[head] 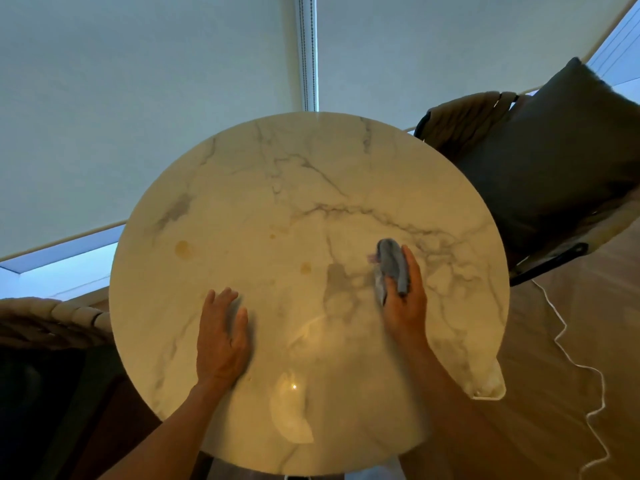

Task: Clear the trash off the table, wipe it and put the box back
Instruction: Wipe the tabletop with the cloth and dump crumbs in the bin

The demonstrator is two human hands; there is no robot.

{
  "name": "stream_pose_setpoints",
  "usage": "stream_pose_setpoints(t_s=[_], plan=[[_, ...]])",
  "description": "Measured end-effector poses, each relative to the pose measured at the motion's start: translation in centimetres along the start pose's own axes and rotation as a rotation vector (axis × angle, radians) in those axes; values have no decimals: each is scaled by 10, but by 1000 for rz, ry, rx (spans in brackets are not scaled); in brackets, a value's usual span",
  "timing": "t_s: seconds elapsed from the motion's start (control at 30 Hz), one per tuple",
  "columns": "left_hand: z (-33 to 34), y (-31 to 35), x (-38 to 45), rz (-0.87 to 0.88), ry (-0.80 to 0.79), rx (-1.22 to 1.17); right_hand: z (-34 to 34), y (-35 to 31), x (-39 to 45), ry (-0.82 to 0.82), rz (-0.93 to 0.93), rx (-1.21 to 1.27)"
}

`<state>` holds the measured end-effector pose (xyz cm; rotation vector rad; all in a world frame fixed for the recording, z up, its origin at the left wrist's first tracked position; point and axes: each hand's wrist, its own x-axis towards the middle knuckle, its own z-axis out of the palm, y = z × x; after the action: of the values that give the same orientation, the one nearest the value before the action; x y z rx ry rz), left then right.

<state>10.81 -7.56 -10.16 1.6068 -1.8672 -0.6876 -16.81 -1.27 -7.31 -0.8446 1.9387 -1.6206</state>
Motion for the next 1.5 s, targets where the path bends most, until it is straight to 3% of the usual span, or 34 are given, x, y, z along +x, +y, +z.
stream_pose_setpoints(t_s=[0.17, 0.4, 0.47, 0.57, 0.67, 0.83, 0.97, 1.07, 1.3, 1.4, 1.5], plan=[[9, 15, 32, 92, 36, 23, -70, 17, 84, 174, -10, -223], [28, 15, 71, 103, 54, 95, -66, 57, 156, 77, -52, -786], [30, 13, 69, 110, 76, 99, -38, 57, 155, -6, -51, -763], [30, 11, 69, 102, 104, 88, 15, 48, 132, -210, -216, -718], [31, 9, 70, 74, 141, 42, 68, 36, 84, -435, -367, -667], [32, 5, 71, 14, 228, -44, 118, 25, -3, -668, -500, -497], [31, 4, 72, -53, 281, -121, 113, 9, -31, -835, -211, -167], [32, 6, 73, -64, 297, -132, 89, 3, -4, -655, -31, 0], [32, 11, 74, -58, 255, -119, -1, -15, 127, -44, -21, -154], [33, 10, 75, -62, 248, -113, -30, -2, 185, 64, -18, -283], [34, 7, 76, -58, 252, -120, -30, 21, 222, 52, 19, -482]])
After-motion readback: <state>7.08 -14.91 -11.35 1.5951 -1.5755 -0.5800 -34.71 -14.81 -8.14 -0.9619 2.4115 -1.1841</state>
